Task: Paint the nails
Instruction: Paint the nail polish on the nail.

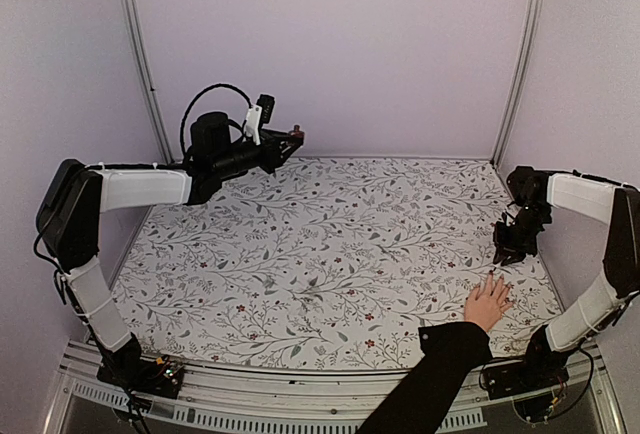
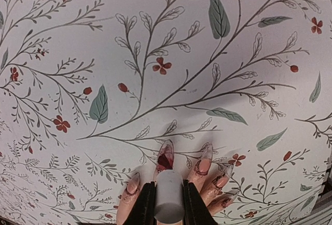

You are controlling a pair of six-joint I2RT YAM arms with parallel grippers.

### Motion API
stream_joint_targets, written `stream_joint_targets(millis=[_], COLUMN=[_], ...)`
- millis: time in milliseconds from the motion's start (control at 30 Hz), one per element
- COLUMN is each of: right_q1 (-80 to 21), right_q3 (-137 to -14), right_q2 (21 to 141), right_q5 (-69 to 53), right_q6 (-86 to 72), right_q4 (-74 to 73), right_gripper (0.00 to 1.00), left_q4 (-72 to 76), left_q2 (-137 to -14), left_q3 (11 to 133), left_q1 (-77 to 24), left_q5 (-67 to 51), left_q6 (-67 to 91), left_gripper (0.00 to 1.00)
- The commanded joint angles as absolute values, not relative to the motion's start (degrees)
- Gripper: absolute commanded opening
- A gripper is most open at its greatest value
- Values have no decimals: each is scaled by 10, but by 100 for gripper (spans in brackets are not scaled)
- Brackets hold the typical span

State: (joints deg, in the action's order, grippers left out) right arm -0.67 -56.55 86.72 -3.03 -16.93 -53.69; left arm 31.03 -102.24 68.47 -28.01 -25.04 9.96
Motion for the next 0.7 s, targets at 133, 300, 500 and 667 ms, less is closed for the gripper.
stream_joint_targets(millis=[133, 300, 500, 667], right_q1=[-4, -4, -4, -4], right_q3=[-557, -556, -559, -570], right_q2=[877, 886, 890, 886], right_q5=[-16, -16, -10, -8], right_q6=[-173, -173, -173, -173], right_q4=[-530, -529, -528, -524], right_gripper=[0, 0, 0, 0], left_q4=[322, 322, 322, 322], left_q2=[-1016, -1016, -1016, -1016], left_q3=[684, 684, 684, 684], left_q1=[-279, -279, -278, -278], left_q5=[-249, -250, -248, -248], left_q6=[102, 100, 101, 102], left_gripper=[0, 0, 0, 0])
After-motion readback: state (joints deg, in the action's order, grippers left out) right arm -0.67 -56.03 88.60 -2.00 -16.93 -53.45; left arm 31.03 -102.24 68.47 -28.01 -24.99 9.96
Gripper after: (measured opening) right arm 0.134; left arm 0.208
